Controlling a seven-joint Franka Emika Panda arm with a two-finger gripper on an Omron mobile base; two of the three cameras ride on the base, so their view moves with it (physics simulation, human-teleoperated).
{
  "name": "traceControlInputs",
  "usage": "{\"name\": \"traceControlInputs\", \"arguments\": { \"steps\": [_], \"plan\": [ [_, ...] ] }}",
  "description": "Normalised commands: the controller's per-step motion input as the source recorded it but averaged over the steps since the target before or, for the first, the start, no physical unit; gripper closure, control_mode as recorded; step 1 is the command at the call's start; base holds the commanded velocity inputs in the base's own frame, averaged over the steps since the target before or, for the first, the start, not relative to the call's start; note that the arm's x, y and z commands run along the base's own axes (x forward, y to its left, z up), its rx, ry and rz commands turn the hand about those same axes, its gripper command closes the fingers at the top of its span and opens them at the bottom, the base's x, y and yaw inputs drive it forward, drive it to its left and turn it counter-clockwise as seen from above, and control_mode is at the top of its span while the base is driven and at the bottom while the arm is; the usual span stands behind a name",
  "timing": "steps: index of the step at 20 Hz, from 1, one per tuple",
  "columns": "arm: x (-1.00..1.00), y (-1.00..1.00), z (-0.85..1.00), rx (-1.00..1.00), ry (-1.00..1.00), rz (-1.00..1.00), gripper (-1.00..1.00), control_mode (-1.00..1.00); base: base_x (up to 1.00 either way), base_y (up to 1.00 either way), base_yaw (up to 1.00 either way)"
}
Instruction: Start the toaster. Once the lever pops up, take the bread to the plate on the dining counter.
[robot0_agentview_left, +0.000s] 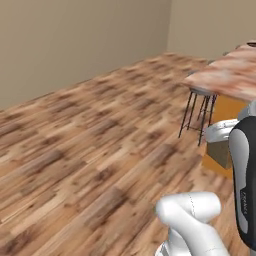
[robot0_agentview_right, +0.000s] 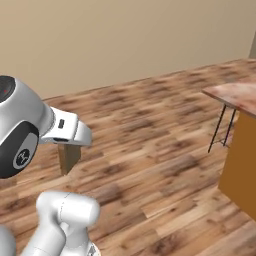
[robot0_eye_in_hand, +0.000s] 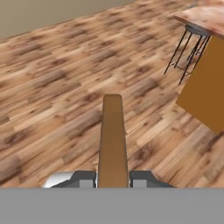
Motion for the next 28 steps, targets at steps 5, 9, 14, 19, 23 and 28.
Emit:
{"name": "traceControlInputs", "arguments": {
  "steps": [5,9,14,19,23,28],
  "plan": [
    [0.0,0.0,0.0,0.0,0.0,0.0,1.0,1.0,0.81,0.95,-0.08],
    [0.0,0.0,0.0,0.0,0.0,0.0,1.0,1.0,0.8,0.97,-0.08],
    [0.0,0.0,0.0,0.0,0.0,0.0,1.0,1.0,0.76,0.95,-0.08],
    [0.0,0.0,0.0,0.0,0.0,0.0,1.0,1.0,0.68,0.89,-0.13],
    [0.0,0.0,0.0,0.0,0.0,0.0,1.0,1.0,0.58,0.86,-0.22],
    [0.0,0.0,0.0,0.0,0.0,0.0,1.0,1.0,0.51,0.89,-0.31]
  ]
}}
